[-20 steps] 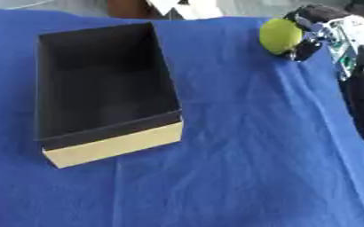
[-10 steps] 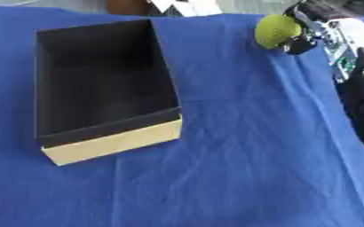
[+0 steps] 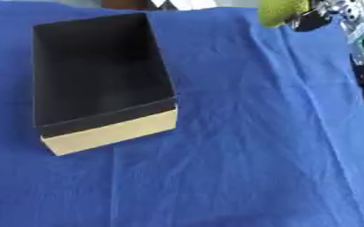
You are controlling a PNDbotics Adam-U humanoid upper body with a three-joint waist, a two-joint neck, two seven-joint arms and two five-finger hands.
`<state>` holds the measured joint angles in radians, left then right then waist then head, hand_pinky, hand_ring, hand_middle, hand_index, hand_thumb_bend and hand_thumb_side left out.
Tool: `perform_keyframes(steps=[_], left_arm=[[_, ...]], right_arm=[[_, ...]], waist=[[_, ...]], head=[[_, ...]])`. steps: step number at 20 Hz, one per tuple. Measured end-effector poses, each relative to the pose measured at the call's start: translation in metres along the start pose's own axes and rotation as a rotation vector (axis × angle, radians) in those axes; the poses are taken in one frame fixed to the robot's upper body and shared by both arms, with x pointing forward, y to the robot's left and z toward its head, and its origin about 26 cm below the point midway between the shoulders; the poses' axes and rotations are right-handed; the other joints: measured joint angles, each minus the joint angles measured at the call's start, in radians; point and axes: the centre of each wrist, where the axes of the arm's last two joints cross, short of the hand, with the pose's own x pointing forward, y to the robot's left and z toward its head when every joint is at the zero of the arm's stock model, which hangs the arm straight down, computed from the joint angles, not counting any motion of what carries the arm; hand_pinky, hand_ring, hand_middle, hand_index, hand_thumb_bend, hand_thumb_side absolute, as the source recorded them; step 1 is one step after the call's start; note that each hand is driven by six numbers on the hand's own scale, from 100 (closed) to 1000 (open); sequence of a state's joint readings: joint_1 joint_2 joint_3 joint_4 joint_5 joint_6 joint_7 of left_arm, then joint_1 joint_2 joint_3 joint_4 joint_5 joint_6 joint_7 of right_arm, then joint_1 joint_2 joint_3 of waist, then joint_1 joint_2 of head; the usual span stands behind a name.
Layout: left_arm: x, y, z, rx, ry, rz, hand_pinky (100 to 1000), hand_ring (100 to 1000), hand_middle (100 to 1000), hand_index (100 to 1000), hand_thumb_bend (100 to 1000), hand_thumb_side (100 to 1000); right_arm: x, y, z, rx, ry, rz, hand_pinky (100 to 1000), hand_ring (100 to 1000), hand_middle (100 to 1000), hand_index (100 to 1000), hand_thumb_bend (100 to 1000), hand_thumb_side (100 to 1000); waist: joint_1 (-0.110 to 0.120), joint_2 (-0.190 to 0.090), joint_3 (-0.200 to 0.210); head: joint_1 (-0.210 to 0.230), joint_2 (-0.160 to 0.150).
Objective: Pick up objects on the table and place them in the box.
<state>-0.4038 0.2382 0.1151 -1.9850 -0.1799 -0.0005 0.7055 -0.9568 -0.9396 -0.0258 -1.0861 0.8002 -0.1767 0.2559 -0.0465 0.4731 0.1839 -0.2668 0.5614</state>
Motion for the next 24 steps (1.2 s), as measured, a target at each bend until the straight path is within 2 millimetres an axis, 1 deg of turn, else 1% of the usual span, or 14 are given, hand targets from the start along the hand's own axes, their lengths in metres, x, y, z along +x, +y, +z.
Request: perform_keyframes(steps=[7, 9, 11, 14, 19, 22, 24], left_arm=[[0.000, 0.000, 0.000, 0.000, 0.000, 0.000, 517, 695, 676, 675, 872, 737], [0.000, 0.000, 0.000, 0.000, 0.000, 0.000, 517, 695, 676, 675, 871, 736], [0.000, 0.000, 0.000, 0.000, 0.000, 0.000, 518, 695, 676, 675, 871, 737], [0.000, 0.000, 0.000, 0.000, -0.001, 0.001, 519, 694, 675, 675, 870, 737], [0.000, -0.001, 0.000, -0.002, -0.005, 0.007, 520, 694, 675, 676, 868, 737], [0.000, -0.001, 0.000, 0.002, -0.006, 0.011, 521, 694, 675, 676, 866, 736], [0.001, -0.002, 0.001, 0.008, -0.006, 0.016, 521, 694, 675, 676, 866, 736]], right_arm=[[0.033, -0.023, 0.011, -0.136, -0.125, -0.054, 512, 378, 352, 559, 100, 100], [0.045, -0.030, 0.014, -0.172, -0.171, -0.077, 515, 380, 356, 563, 100, 100], [0.063, -0.038, 0.018, -0.203, -0.233, -0.099, 519, 389, 366, 566, 100, 100], [0.099, -0.052, 0.028, -0.244, -0.351, -0.102, 511, 398, 374, 566, 100, 100], [0.176, -0.062, 0.042, -0.274, -0.561, -0.095, 518, 407, 378, 564, 100, 100], [0.217, -0.062, 0.046, -0.273, -0.656, -0.091, 522, 411, 385, 570, 100, 100], [0.239, -0.057, 0.048, -0.264, -0.698, -0.089, 530, 418, 389, 570, 100, 100]], waist=[[0.000, -0.002, -0.004], [0.000, -0.004, -0.004], [0.000, -0.007, -0.003], [0.000, -0.008, 0.002], [0.000, -0.016, 0.013], [0.000, -0.019, 0.015], [0.000, -0.020, 0.017]], head=[[0.000, 0.008], [0.000, 0.008], [0.000, 0.008], [-0.004, 0.009], [-0.017, 0.010], [-0.021, 0.014], [-0.022, 0.017]])
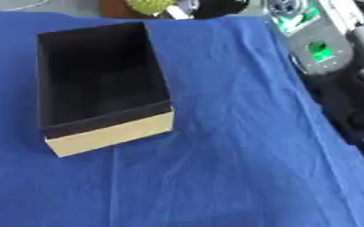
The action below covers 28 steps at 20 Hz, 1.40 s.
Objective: Pick up objects on the table and place them in the box.
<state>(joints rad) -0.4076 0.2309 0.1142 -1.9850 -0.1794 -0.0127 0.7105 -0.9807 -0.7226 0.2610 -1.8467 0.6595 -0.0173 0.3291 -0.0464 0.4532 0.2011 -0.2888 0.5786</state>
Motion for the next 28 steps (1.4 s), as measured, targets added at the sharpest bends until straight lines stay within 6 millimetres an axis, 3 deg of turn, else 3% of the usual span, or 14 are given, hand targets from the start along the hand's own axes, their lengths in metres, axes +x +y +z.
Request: perform_keyframes(steps=[5, 13, 21, 28], left_arm=[[0.000, 0.000, 0.000, 0.011, -0.001, 0.004, 521, 693, 674, 676, 867, 736], [0.000, -0.001, 0.001, 0.022, 0.007, 0.007, 520, 694, 675, 675, 868, 735], [-0.001, -0.001, 0.002, 0.022, 0.010, 0.005, 519, 694, 675, 674, 871, 735], [-0.001, 0.000, 0.003, 0.023, 0.017, 0.006, 518, 694, 676, 673, 875, 735]], right_arm=[[0.032, 0.030, -0.021, 0.022, -0.051, -0.023, 546, 426, 406, 593, 100, 100], [0.057, 0.085, -0.039, 0.042, -0.008, -0.066, 581, 426, 409, 605, 100, 100], [0.064, 0.124, -0.046, 0.131, 0.017, -0.051, 581, 437, 426, 622, 100, 100], [0.060, 0.141, -0.045, 0.167, 0.074, -0.049, 575, 428, 431, 647, 100, 100]], waist=[[0.000, 0.000, 0.007], [0.000, -0.003, 0.009], [0.000, -0.003, 0.009], [0.000, -0.003, 0.009]], head=[[-0.001, 0.001], [0.002, 0.010], [-0.001, 0.018], [-0.002, 0.017]])
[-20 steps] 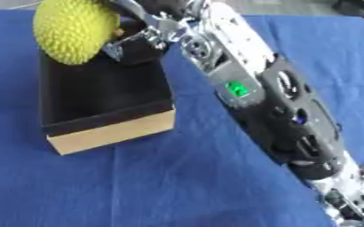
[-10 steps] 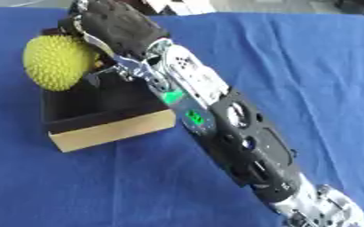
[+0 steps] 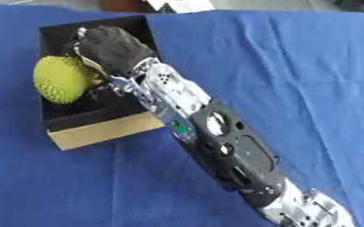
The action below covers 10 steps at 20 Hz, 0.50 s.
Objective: Pick up objects on the table and place them in the box.
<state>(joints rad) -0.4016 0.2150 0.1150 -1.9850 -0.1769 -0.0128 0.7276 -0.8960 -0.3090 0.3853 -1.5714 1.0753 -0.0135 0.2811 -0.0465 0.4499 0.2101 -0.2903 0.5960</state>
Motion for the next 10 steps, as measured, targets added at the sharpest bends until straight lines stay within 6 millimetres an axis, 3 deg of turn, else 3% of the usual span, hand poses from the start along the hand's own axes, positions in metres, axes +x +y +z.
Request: perform_keyframes(steps=[5, 10], left_arm=[[0.000, 0.000, 0.001, 0.000, 0.004, 0.000, 519, 695, 676, 673, 875, 735], [0.000, 0.000, 0.001, -0.001, 0.005, -0.001, 519, 695, 674, 673, 876, 736]], right_arm=[[-0.004, -0.006, 0.000, -0.039, 0.038, -0.103, 574, 417, 432, 660, 100, 100], [-0.016, -0.036, 0.000, -0.109, 0.059, -0.167, 576, 419, 433, 659, 100, 100]], waist=[[0.000, 0.000, -0.001], [0.000, 0.000, -0.002]], head=[[0.003, 0.000], [0.014, 0.003]])
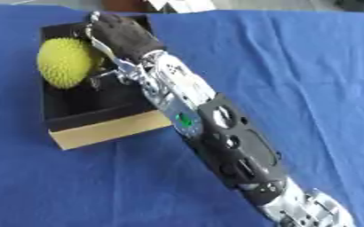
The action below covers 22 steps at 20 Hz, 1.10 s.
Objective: Pick up objects on the table and place them in the box.
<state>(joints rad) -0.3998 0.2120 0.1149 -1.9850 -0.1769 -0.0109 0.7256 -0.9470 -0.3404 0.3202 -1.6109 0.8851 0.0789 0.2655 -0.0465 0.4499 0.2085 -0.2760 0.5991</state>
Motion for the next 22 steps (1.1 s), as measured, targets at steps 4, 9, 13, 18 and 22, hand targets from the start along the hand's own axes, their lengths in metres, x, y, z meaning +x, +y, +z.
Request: perform_keyframes(steps=[4, 9, 13, 18, 22], left_arm=[[0.000, 0.000, 0.000, -0.002, 0.002, -0.002, 519, 695, 672, 673, 877, 736], [0.000, 0.000, 0.000, -0.003, 0.002, -0.002, 519, 695, 672, 672, 877, 736], [0.000, 0.000, 0.000, -0.003, 0.003, -0.002, 520, 695, 672, 672, 876, 736], [0.000, 0.000, 0.000, -0.003, 0.003, -0.002, 520, 695, 671, 672, 878, 729], [0.000, 0.000, 0.000, -0.003, 0.003, -0.002, 521, 693, 671, 672, 876, 737]], right_arm=[[-0.010, -0.018, 0.000, 0.004, 0.004, -0.005, 583, 430, 436, 658, 100, 100], [-0.023, -0.019, 0.001, 0.080, -0.008, 0.037, 671, 506, 497, 688, 100, 100], [-0.029, -0.010, 0.000, 0.189, -0.052, 0.116, 749, 576, 534, 707, 235, 100], [-0.032, -0.006, -0.001, 0.269, -0.122, 0.181, 759, 585, 534, 702, 227, 100], [-0.032, -0.006, -0.001, 0.276, -0.159, 0.195, 762, 595, 543, 704, 265, 100]], waist=[[0.000, 0.000, 0.000], [0.000, 0.000, 0.000], [0.000, 0.000, 0.001], [0.000, 0.000, 0.001], [0.000, 0.000, 0.001]], head=[[0.010, 0.007], [0.017, 0.012], [0.017, 0.014], [0.017, 0.014], [0.017, 0.014]])
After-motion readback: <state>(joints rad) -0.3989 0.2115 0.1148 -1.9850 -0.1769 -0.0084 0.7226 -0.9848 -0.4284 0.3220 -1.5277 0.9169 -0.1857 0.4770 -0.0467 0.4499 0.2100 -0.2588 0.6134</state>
